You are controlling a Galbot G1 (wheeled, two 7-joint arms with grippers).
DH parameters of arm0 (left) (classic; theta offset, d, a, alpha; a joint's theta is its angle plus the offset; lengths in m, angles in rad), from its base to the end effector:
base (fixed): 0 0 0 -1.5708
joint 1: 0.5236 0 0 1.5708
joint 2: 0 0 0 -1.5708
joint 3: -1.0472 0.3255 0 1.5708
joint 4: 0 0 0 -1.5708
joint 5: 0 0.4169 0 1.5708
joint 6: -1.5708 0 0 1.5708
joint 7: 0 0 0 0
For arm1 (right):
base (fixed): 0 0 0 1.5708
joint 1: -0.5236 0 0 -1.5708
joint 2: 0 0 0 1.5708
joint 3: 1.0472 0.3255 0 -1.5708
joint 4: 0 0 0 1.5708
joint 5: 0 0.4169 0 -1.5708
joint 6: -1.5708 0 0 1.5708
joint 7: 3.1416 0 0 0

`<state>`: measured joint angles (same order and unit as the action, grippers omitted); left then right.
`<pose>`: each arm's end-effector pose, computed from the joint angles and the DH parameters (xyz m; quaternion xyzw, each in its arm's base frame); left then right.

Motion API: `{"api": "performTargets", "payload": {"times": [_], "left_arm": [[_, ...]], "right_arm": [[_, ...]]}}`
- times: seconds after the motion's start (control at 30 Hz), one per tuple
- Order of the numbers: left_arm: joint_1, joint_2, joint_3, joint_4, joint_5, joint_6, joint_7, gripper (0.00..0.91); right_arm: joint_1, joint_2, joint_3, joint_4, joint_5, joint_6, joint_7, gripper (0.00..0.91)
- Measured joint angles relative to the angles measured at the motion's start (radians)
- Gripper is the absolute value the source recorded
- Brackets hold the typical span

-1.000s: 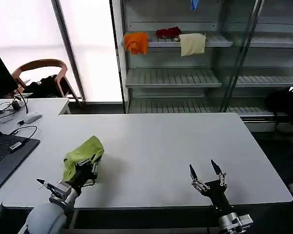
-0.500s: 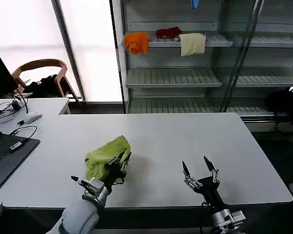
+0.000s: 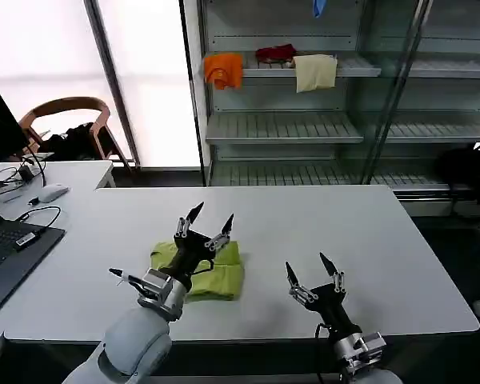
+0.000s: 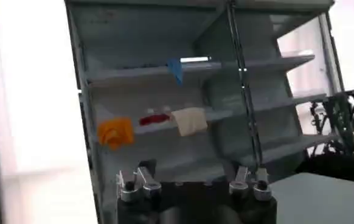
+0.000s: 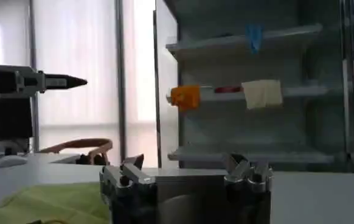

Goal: Fold and organize the clothes.

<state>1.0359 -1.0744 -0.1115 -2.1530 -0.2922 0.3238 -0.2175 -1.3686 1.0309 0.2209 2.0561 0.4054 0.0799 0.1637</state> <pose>0.3207 -0.0768 -0.1475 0.1732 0.9806 0.0804 0.0448 0.2806 0.0269 -0.2714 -0.1592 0.9867 0.0220 0.0265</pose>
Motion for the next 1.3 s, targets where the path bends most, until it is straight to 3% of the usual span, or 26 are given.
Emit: {"api": "performTargets", "payload": {"times": [0.3,0.77,1.1,1.3], "left_arm": [[0.172,0.026,-0.152,-0.070,0.043,0.002,0.034,0.907],[0.389,-0.008,-0.292,-0.168,0.075,0.017,0.087,0.907],[0.433,-0.022,-0.320,-0.174,0.089,0.017,0.099,0.907],[0.450,-0.029,-0.330,-0.167,0.091,0.015,0.100,0.907]], "right_arm": [[0.182,0.037,-0.093,-0.083,0.060,-0.172,-0.030,0.907],[0.473,0.147,-0.303,-0.237,0.024,-0.472,0.019,0.907],[0.571,0.205,-0.381,-0.328,-0.059,-0.505,0.014,0.907],[0.609,0.242,-0.396,-0.393,-0.099,-0.530,0.040,0.897]]}}
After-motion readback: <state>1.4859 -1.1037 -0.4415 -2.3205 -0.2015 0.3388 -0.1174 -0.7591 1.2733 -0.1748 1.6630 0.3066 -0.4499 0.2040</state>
